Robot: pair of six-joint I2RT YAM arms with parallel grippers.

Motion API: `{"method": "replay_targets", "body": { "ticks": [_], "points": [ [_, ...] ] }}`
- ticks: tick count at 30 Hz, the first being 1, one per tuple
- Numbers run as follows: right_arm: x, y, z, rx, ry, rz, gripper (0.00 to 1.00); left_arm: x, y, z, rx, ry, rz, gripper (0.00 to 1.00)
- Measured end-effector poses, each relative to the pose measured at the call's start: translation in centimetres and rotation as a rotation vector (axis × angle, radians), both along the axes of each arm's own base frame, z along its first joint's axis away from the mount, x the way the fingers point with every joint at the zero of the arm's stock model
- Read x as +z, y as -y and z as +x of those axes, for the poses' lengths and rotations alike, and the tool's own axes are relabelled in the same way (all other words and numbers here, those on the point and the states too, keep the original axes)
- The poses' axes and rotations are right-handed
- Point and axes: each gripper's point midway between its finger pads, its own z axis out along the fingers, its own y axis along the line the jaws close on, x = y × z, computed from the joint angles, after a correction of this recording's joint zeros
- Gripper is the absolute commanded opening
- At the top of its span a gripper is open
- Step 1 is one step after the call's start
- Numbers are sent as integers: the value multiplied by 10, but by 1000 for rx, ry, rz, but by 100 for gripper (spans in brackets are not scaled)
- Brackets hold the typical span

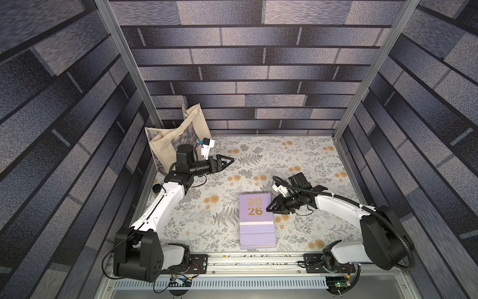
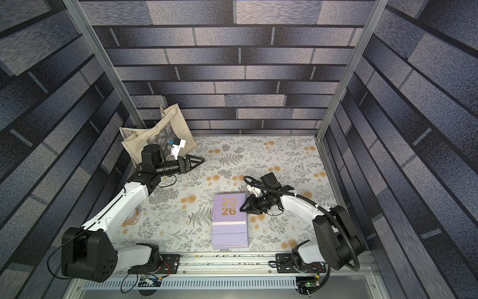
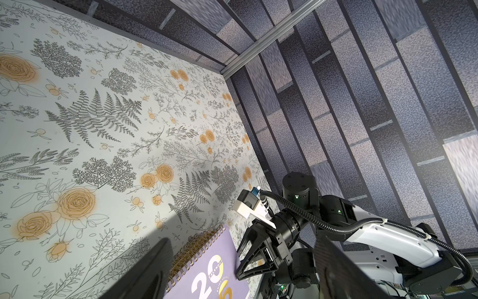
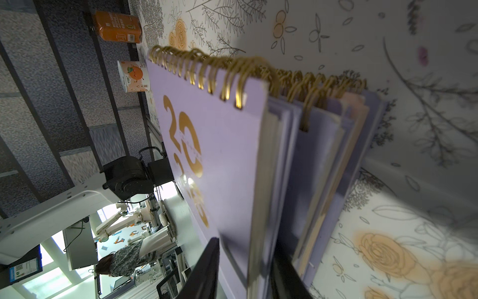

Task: Stack the calendars
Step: Place the calendar at the calendar.

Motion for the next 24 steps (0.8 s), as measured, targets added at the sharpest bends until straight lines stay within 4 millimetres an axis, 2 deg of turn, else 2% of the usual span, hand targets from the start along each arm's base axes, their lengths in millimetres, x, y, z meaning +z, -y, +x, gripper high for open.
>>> {"method": "replay_targets", "body": {
  "ticks": [2,6,11,15,19,21,24],
  "points": [
    [0,3,0,3,6,-28,43,0,0,0,0,2,0,92],
    [0,12,2,6,31,-97,47,0,0,0,0,-1,-1,100],
    [0,27,4,14,64,-208,53,-2,-1,1,-2,-15,7,100],
    [21,43,20,-9,159,-266,55,4,-10,6,12,-1,10,100],
    [49,69,53,-99,295,-309,64,5,-38,19,96,13,30,100],
    [60,88,70,-151,372,-363,71,6,-56,26,169,32,63,100],
    [68,123,92,-234,482,-491,100,11,-87,33,300,76,123,100]
  ]
}}
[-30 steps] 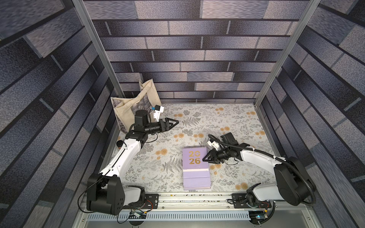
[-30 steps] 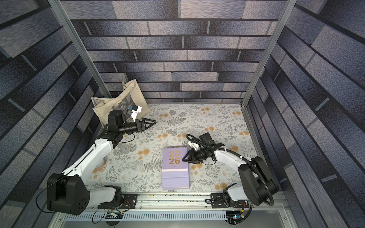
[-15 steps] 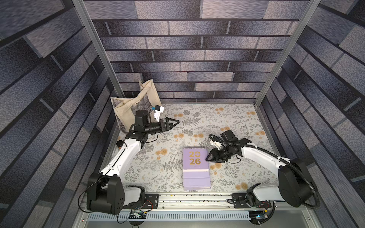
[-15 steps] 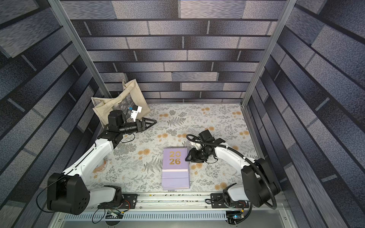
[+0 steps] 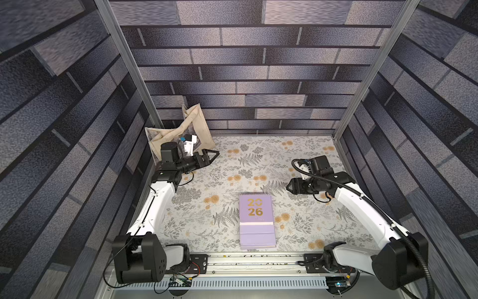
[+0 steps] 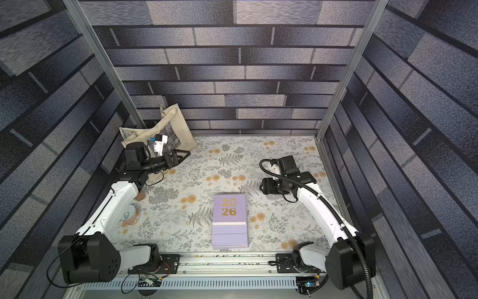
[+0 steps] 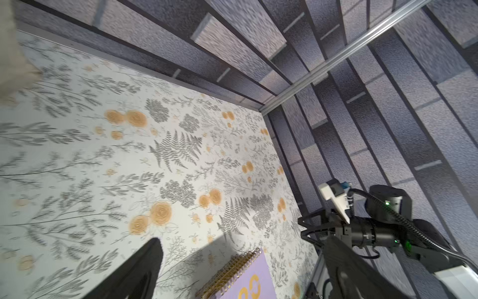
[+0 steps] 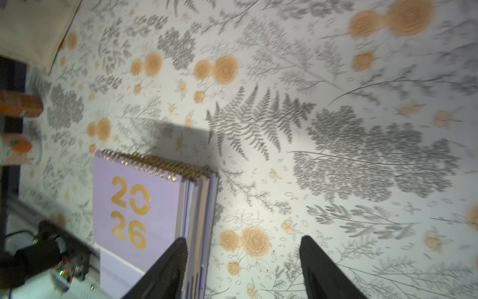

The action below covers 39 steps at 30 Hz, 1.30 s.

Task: Stack the calendars
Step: Place the calendar at the calendar, then reset both arms

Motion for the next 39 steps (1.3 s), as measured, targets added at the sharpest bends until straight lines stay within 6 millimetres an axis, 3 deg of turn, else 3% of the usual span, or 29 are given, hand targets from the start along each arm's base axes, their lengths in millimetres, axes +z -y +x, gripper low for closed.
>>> {"method": "replay_targets", "body": {
  "ticks": [4,7,10,13,15,20,26,30,36,39],
  "points": [
    [4,41,26,-109,104,-110,100,12,-36,0,181,81,107,100],
    [2,66,43,-180,171,-171,100,5,-53,-2,269,121,194,100],
    [-7,88,55,-246,224,-228,100,-27,-74,-2,385,88,274,100],
    [-23,110,66,-312,258,-272,100,-73,-98,-8,496,33,375,100],
    [-37,122,73,-356,270,-290,100,-104,-113,-16,561,8,457,100],
    [-75,145,87,-440,285,-357,100,-156,-140,-32,671,2,569,100],
    [-94,150,100,-452,352,-385,100,-192,-146,-16,665,-23,618,100],
    [-84,146,110,-433,433,-363,100,-207,-142,-5,634,-15,647,100],
    [-75,142,103,-428,523,-332,100,-205,-129,17,587,93,673,100],
    [-71,137,106,-421,561,-296,100,-222,-123,21,552,85,696,100]
  ]
}}
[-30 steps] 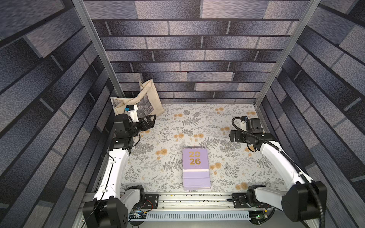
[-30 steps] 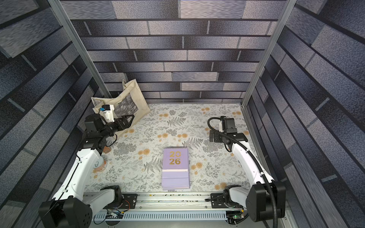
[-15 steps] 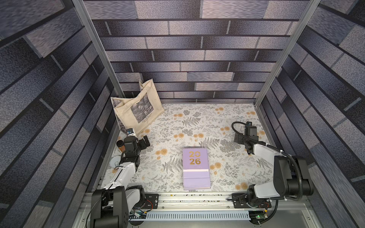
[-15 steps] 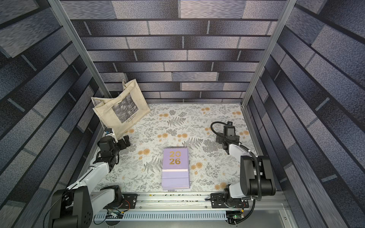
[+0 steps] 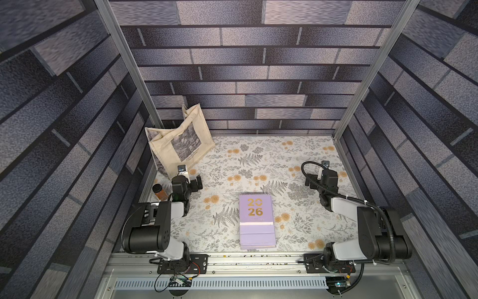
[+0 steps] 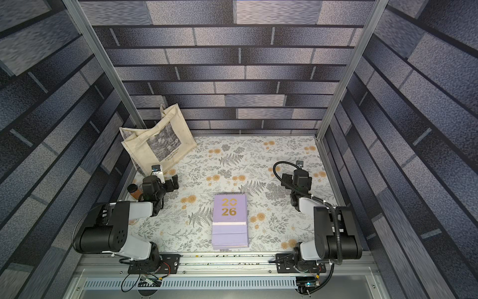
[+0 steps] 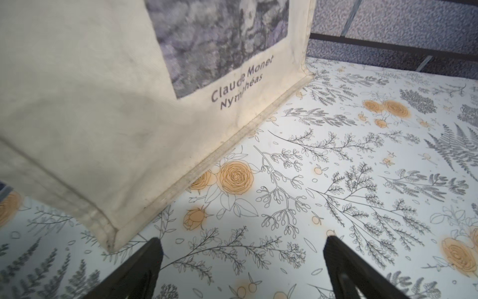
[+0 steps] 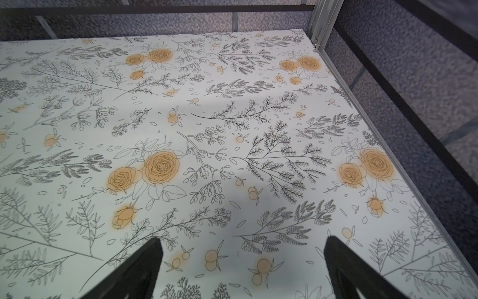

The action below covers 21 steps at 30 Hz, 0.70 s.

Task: Stack the calendars
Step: Reset both arms

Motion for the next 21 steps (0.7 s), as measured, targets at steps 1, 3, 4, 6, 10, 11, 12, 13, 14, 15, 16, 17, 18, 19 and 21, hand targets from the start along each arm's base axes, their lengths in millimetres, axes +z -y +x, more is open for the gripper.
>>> {"method": "replay_targets", "body": {
  "ticks": [1,3,4,6,10,11,12,13,14,15,16,17,18,19,21],
  "points": [
    [2,-2,2,10,21,7,100,-4,2,0,-12,-11,-3,100],
    [1,-7,8,33,44,18,100,-2,2,1,-21,0,-8,100],
    [0,-9,9,42,51,22,100,0,2,2,-23,10,-12,100],
    [-2,-12,7,59,99,31,100,3,0,4,-24,20,-14,100],
    [-22,-15,-5,76,72,41,100,8,-2,8,-18,35,-11,100],
    [-22,-16,-5,81,75,43,100,9,-2,8,-18,35,-11,100],
    [-19,-16,-3,82,88,43,100,9,-2,8,-18,35,-10,100],
    [-16,-17,-2,85,103,44,100,9,-2,8,-18,35,-11,100],
    [-14,-17,-1,86,113,44,100,8,-2,8,-17,35,-10,100],
    [-12,-17,0,86,122,44,100,9,-2,8,-16,35,-10,100],
    [-10,-17,1,87,129,45,100,8,-2,8,-15,35,-9,100],
    [-9,-17,1,88,135,45,100,8,-2,8,-15,35,-9,100],
    [-8,-17,2,89,139,45,100,8,-2,8,-15,35,-9,100],
    [-7,-18,2,89,141,45,100,8,-2,8,-15,35,-9,100],
    [-6,-18,2,90,145,45,100,8,-2,8,-15,35,-9,100]
  ]
}}
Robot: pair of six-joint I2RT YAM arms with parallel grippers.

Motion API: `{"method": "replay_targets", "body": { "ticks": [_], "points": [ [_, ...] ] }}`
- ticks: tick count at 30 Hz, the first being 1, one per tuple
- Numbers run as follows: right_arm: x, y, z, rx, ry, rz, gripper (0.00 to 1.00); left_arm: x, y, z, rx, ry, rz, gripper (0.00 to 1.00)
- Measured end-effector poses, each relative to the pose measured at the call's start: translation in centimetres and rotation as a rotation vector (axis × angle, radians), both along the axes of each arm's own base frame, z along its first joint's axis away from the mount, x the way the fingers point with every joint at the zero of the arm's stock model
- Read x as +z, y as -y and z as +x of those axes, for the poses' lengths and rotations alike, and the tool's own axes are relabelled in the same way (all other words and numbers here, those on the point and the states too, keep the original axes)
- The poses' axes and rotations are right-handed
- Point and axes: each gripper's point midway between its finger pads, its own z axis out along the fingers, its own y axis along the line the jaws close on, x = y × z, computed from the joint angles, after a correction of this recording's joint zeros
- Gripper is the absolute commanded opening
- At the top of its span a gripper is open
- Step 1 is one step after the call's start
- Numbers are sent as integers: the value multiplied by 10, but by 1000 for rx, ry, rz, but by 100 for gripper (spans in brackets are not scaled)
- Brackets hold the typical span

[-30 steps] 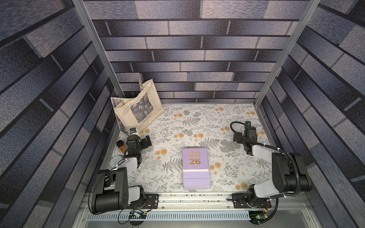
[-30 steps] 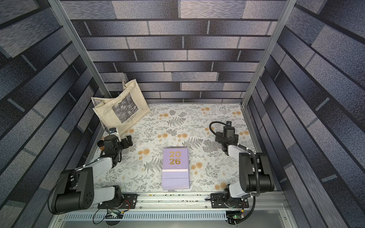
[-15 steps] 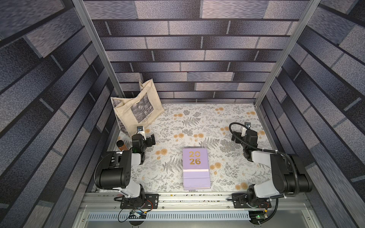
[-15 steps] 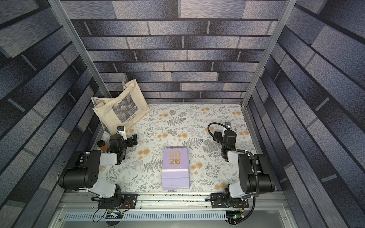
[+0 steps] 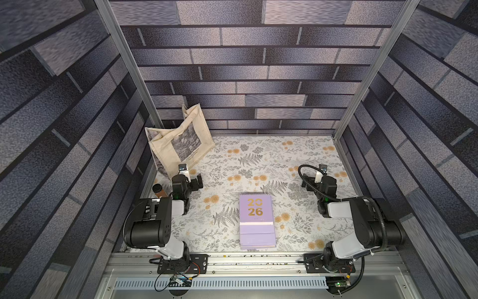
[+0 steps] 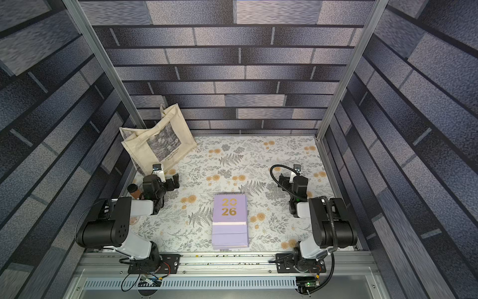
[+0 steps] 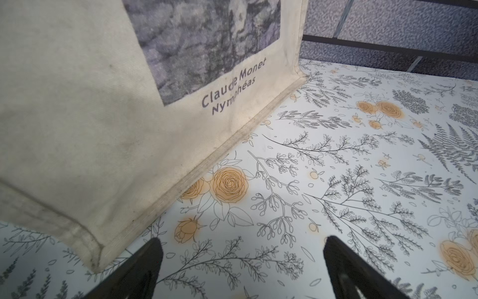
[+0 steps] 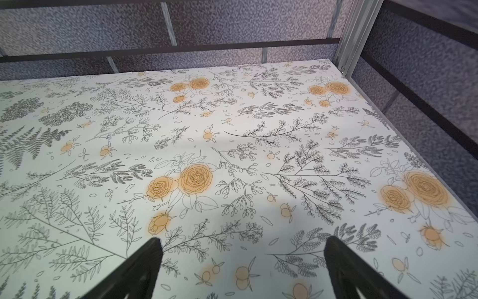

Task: Stack the calendars
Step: Reset both arms

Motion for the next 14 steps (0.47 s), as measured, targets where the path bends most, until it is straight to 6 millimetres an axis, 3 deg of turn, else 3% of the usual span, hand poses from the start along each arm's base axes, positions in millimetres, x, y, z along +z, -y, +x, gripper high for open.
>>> {"method": "replay_targets", "body": {
  "ticks": [14],
  "points": [
    [0,-6,0,36,0,3,100,2,-5,2,42,3,25,100]
  ]
}}
